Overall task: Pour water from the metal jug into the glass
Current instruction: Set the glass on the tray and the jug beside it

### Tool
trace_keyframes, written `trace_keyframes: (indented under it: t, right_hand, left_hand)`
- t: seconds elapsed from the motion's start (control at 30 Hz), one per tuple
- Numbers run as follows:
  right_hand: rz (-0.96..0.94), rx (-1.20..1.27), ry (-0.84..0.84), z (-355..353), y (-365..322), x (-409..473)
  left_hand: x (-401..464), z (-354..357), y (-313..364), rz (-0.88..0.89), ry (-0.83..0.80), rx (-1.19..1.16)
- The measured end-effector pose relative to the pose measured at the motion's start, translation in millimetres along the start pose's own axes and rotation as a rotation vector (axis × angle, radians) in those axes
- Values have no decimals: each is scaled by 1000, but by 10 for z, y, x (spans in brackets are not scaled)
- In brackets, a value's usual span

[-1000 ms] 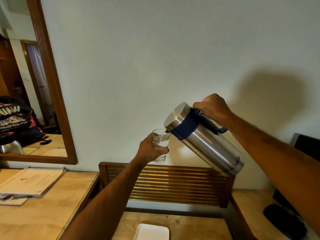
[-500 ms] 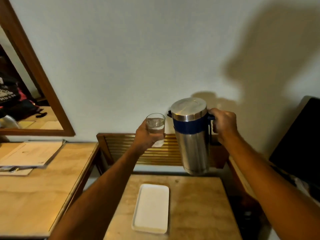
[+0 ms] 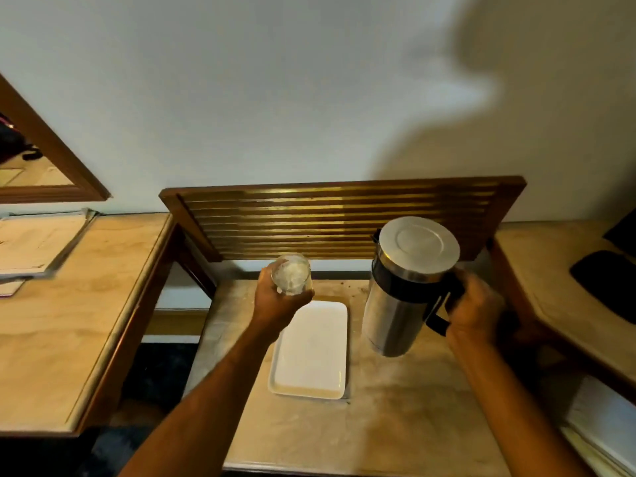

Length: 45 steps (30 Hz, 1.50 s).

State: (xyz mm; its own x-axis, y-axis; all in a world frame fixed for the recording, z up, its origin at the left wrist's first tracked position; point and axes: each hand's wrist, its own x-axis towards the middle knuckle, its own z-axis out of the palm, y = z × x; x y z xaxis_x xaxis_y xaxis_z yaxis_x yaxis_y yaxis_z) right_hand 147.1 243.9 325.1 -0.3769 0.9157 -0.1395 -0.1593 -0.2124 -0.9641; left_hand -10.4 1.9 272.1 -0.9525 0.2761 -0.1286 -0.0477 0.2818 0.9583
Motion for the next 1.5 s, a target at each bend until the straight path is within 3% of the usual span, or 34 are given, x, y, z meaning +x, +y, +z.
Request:
trace_keyframes:
  t: [0.33, 0.63, 0.83, 1.5]
  right_hand:
    - [9, 8, -46, -211, 1439, 387]
    - [143, 128, -35, -342, 2051, 483]
    - [145, 94, -32, -337, 2203, 456]
    - [40, 61, -38, -356, 2430, 326]
  left_hand:
    - [324, 521, -1674, -68, 82, 106]
    - [270, 777, -2446, -175, 98, 136]
    - [300, 840, -2769, -187, 69, 171]
    - [184, 1120, -2837, -208, 91, 114]
